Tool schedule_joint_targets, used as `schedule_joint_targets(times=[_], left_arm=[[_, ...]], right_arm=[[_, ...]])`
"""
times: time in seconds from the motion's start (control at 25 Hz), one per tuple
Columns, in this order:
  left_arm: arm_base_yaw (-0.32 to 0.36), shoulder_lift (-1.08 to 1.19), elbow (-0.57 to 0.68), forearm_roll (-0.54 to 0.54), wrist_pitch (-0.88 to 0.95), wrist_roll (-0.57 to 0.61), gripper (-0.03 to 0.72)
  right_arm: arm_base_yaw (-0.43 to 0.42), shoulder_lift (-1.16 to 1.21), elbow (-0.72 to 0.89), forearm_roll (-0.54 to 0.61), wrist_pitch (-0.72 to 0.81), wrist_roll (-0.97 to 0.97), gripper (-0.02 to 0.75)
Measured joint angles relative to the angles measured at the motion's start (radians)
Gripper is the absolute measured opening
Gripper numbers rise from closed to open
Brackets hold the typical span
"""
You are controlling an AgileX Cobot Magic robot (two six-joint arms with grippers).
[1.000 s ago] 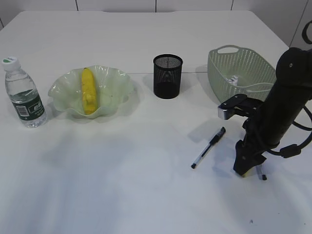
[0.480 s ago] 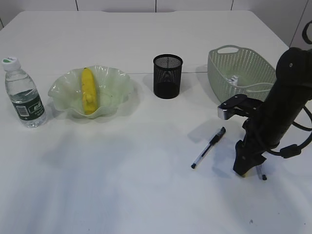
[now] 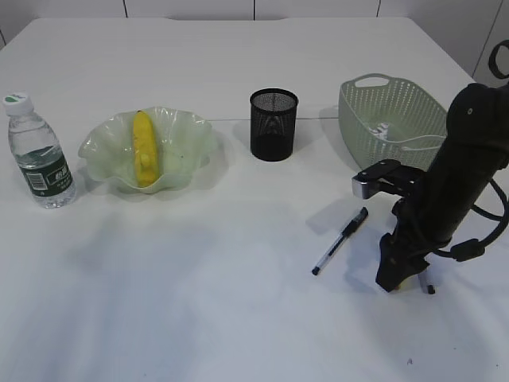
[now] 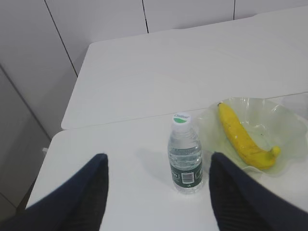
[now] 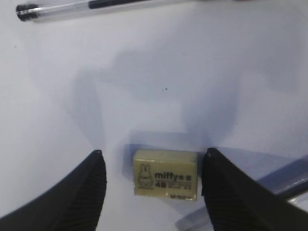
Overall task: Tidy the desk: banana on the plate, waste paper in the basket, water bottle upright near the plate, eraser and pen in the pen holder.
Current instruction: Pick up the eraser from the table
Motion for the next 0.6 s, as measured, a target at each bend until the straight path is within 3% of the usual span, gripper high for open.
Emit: schedule_joint_targets(times=[0.6], left_arm=[[0.0, 0.0, 0.0, 0.0, 0.002, 0.0, 0.463]], right_arm=[[0.0, 0.0, 0.0, -0.022, 0.0, 0.0, 0.473]])
